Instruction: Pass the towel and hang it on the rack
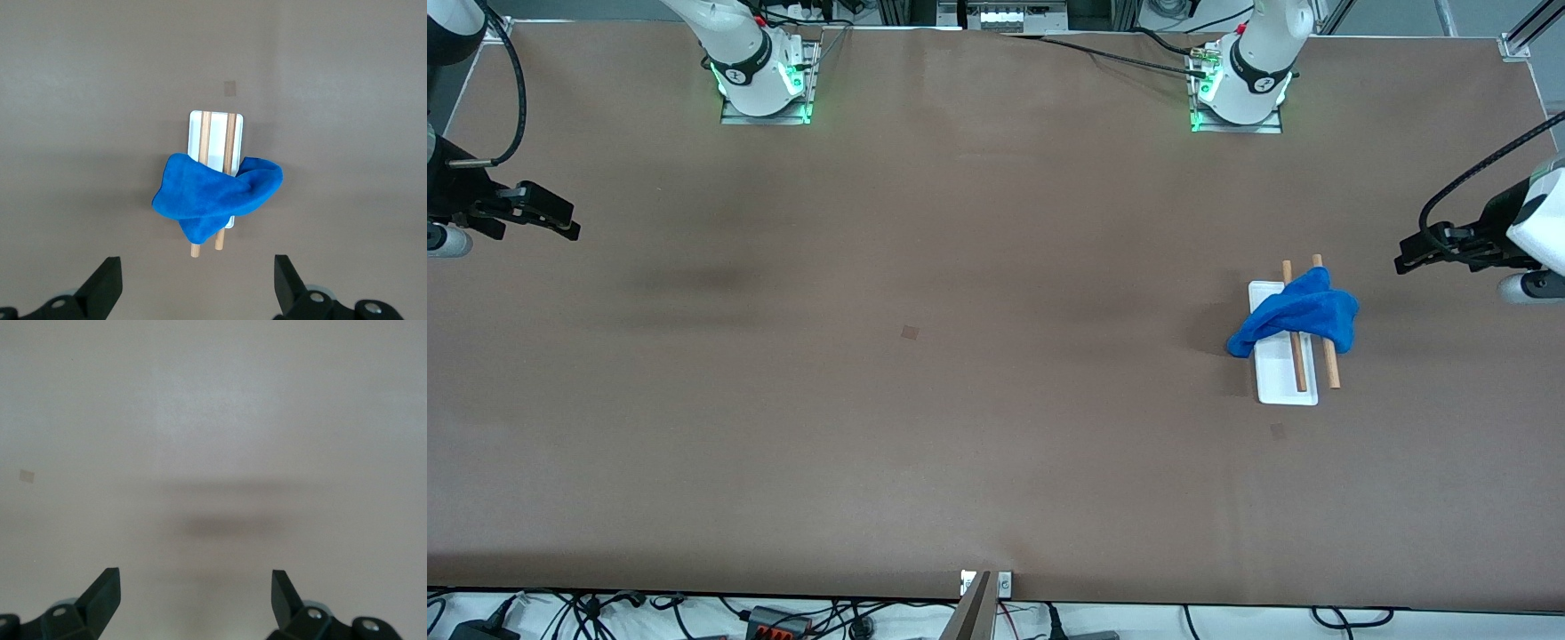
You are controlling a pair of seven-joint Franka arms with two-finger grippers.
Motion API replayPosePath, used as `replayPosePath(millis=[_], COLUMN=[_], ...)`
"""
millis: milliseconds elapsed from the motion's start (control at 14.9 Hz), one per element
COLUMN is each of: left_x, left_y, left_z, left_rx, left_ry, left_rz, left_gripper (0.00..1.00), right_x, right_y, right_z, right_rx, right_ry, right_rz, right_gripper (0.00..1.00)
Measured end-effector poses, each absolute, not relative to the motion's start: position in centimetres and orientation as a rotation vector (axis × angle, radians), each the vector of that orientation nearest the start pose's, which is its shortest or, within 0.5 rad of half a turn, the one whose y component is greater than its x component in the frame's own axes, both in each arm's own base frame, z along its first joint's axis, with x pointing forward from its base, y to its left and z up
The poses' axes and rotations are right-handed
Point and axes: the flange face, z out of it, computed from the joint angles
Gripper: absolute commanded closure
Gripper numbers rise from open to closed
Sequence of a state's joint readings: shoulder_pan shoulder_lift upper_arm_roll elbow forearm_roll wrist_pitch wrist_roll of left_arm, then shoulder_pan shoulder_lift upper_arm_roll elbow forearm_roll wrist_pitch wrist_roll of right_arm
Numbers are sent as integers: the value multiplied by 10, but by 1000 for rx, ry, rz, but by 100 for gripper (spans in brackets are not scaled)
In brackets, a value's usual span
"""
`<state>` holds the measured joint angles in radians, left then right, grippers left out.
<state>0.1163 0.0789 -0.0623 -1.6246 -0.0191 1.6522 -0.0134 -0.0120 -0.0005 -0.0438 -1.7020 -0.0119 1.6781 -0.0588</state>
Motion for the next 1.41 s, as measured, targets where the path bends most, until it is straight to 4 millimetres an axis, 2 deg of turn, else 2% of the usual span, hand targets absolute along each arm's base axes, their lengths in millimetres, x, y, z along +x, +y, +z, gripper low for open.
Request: replayPosePath(millis=[402,1408], left_x=[561,561], left_y=[12,24], left_z=[573,586], left_rx=[-3159,-3167], left_ry=[-48,-37], left_rz=[185,80], left_gripper=[0,0], right_x=[558,558], right_y=[-32,-32], right_z=[572,572], right_rx=[-3152,-3152], right_ry=[-8,-9], right_rz=[40,43], right_gripper=[0,0])
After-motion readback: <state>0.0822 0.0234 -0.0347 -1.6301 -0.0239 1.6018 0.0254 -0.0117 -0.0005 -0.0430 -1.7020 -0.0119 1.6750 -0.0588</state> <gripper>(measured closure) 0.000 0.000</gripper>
